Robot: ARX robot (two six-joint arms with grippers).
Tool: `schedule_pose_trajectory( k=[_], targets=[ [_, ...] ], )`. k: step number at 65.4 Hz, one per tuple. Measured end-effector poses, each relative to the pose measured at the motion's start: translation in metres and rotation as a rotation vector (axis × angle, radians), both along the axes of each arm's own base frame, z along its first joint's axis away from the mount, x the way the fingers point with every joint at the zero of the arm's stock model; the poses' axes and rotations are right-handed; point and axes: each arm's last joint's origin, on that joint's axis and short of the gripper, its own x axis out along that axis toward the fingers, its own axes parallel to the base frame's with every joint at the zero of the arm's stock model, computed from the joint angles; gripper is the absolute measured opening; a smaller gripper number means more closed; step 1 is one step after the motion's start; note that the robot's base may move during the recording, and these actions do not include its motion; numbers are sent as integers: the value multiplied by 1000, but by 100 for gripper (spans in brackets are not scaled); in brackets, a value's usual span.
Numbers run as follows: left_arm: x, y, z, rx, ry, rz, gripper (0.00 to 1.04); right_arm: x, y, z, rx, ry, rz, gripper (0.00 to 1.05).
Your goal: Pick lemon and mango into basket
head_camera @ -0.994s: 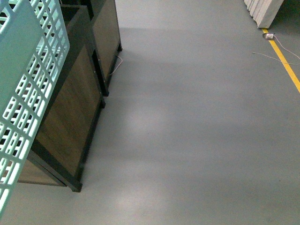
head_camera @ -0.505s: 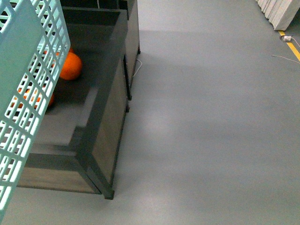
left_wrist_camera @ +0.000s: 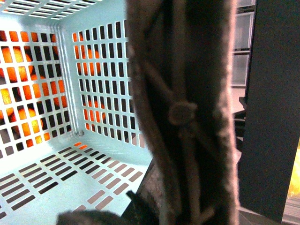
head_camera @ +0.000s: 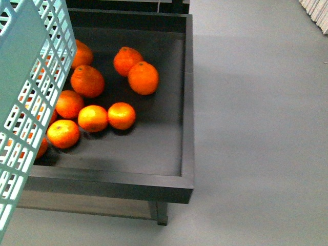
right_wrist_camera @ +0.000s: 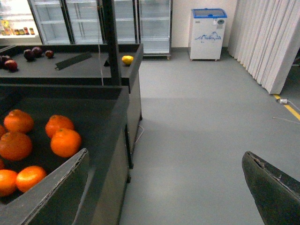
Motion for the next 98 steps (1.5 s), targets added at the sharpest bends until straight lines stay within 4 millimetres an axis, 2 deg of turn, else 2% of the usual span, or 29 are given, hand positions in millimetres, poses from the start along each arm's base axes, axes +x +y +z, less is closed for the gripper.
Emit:
schedule_pose_trajectory(
  k=[98],
  targets=[
    [0, 0, 0, 2, -1, -1, 5, 0, 0, 0, 0, 0, 1, 96]
  ],
)
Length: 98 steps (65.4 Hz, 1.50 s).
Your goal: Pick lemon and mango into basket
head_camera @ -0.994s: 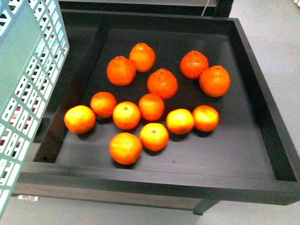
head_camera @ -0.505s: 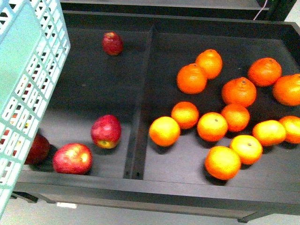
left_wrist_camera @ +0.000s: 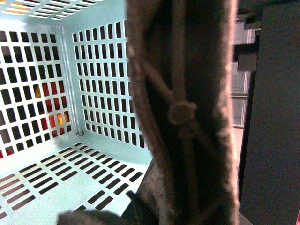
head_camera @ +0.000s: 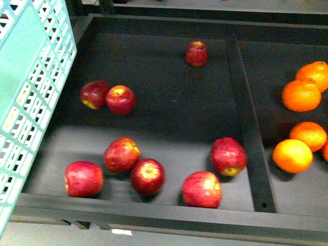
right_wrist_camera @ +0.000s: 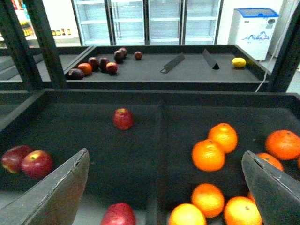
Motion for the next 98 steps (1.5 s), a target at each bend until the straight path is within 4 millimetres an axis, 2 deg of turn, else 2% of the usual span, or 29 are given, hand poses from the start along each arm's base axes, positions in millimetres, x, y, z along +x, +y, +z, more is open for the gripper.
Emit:
schedule_pose_trajectory(
  k=[98],
  targets=[
    [0, 0, 1, 1, -2, 2, 5, 0, 0, 0, 0, 1, -1, 96]
  ],
)
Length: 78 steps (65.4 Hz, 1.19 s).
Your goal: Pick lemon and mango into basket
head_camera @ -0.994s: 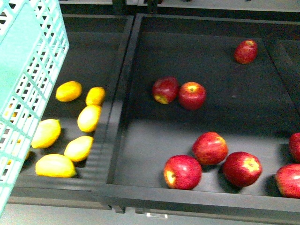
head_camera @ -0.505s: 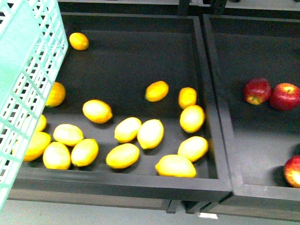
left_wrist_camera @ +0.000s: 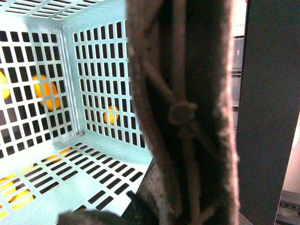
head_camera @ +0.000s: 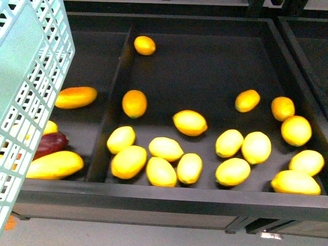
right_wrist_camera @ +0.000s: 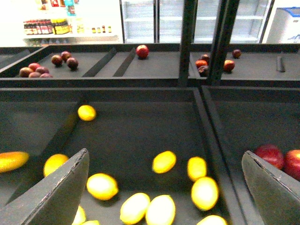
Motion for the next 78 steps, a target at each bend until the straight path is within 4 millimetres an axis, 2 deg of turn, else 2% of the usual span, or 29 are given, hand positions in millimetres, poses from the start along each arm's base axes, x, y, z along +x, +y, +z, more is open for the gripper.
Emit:
schedule_pose_trajectory(
  k=[20, 22, 28, 34, 46, 59, 69, 78],
  targets=[
    [1, 1, -1, 6, 4, 6, 5, 0, 0, 0, 0, 0, 6, 96],
    [2, 1, -2, 31, 47, -8, 5, 0, 0, 0, 0, 0, 9, 96],
    [0, 0, 1, 239, 214, -132, 5, 0, 0, 0, 0, 0, 7, 96],
    [2, -6, 2, 441, 241, -283, 5, 0, 0, 0, 0, 0, 5, 96],
    [19, -16, -3, 562, 252, -359, 4, 0, 0, 0, 0, 0, 3, 96],
    [54, -51, -4, 532, 171, -535, 4, 0, 0, 0, 0, 0, 3, 96],
    [80, -92, -12, 492, 139, -695, 4, 0, 0, 0, 0, 0, 3, 96],
    [85, -123, -10, 453, 99, -826, 4, 0, 0, 0, 0, 0, 3, 96]
  ],
)
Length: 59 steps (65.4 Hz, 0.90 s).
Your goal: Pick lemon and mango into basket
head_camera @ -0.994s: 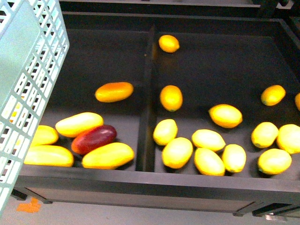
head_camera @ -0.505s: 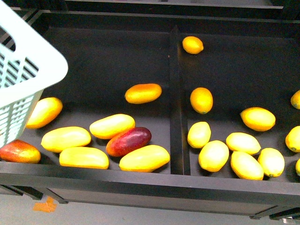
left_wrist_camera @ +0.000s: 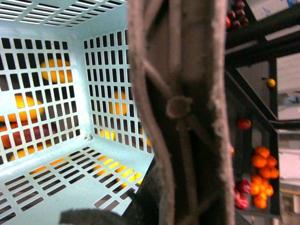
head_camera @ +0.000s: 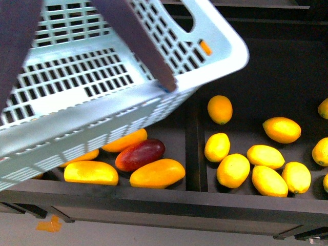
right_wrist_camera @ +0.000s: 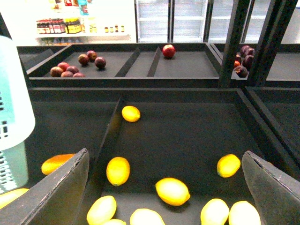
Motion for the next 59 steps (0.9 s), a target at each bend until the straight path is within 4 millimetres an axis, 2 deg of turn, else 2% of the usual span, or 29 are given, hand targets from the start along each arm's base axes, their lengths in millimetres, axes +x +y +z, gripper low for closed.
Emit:
schedule_pose_trajectory(
  k=[5, 14, 35, 37, 41, 44, 50, 59],
  targets=[
    [-3, -15, 6, -61, -11, -55, 4, 0, 0, 0, 0, 0, 0, 96],
    [-10, -28, 12, -95, -20, -98, 4, 0, 0, 0, 0, 0, 0, 96],
    [-12, -30, 12, -89, -21, -84, 4, 0, 0, 0, 0, 0, 0, 96],
    [-12, -30, 12, -89, -21, -84, 4, 0, 0, -1, 38, 80, -16, 96],
    [-12, -30, 12, -91, -20, -84, 4, 2, -3, -1, 143, 380, -69, 96],
    [-12, -30, 12, -92, -19, -87, 4, 5, -5, -5, 204, 510, -101, 96],
    [-12, -31, 12, -96, -16, -99, 4, 12, -11, -12, 264, 598, -158, 96],
    [-12, -31, 12, -96, -16, -98, 4, 33, -25, -11, 288, 568, -247, 96]
  ],
)
